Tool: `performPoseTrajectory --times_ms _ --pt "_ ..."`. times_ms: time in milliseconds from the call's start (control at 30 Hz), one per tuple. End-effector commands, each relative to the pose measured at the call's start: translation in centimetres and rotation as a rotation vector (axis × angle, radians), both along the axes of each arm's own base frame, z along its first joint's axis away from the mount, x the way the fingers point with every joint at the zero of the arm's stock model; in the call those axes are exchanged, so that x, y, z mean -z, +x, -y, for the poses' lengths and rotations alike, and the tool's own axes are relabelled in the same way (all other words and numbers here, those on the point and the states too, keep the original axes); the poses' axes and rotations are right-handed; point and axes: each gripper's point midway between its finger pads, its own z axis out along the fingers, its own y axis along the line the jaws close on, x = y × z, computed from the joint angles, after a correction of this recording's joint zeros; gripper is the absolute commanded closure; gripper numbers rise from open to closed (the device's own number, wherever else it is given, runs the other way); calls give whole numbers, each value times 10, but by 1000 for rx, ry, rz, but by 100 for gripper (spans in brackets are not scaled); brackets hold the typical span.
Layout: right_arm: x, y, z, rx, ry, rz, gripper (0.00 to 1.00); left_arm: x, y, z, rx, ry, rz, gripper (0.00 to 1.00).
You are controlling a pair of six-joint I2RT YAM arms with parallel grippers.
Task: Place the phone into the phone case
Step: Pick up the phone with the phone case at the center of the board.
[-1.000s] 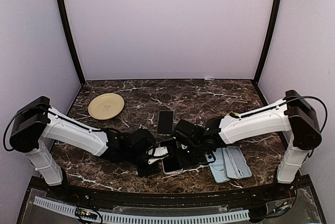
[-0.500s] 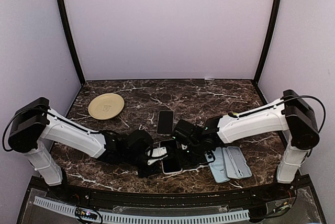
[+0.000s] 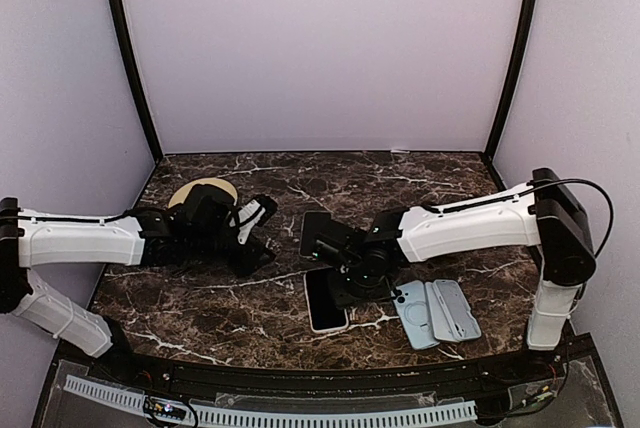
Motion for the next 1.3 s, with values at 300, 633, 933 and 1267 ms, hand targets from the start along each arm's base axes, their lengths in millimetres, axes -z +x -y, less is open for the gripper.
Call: performPoseTrajectory --times_ms 300,633,933,1267 --pt "49 -31 10 -31 -74 -92 69 -27 23 -38 -160 2 50 57" --pt "56 -24 38 -37 -257 -34 78 -30 23 -39 -156 -2 61 57" --pt "5 -13 -31 -85 -86 52 2 -41 23 -41 -158 -24 91 56" --pt "29 -15 -44 -56 -80 5 1 -40 22 -41 -152 -32 87 55"
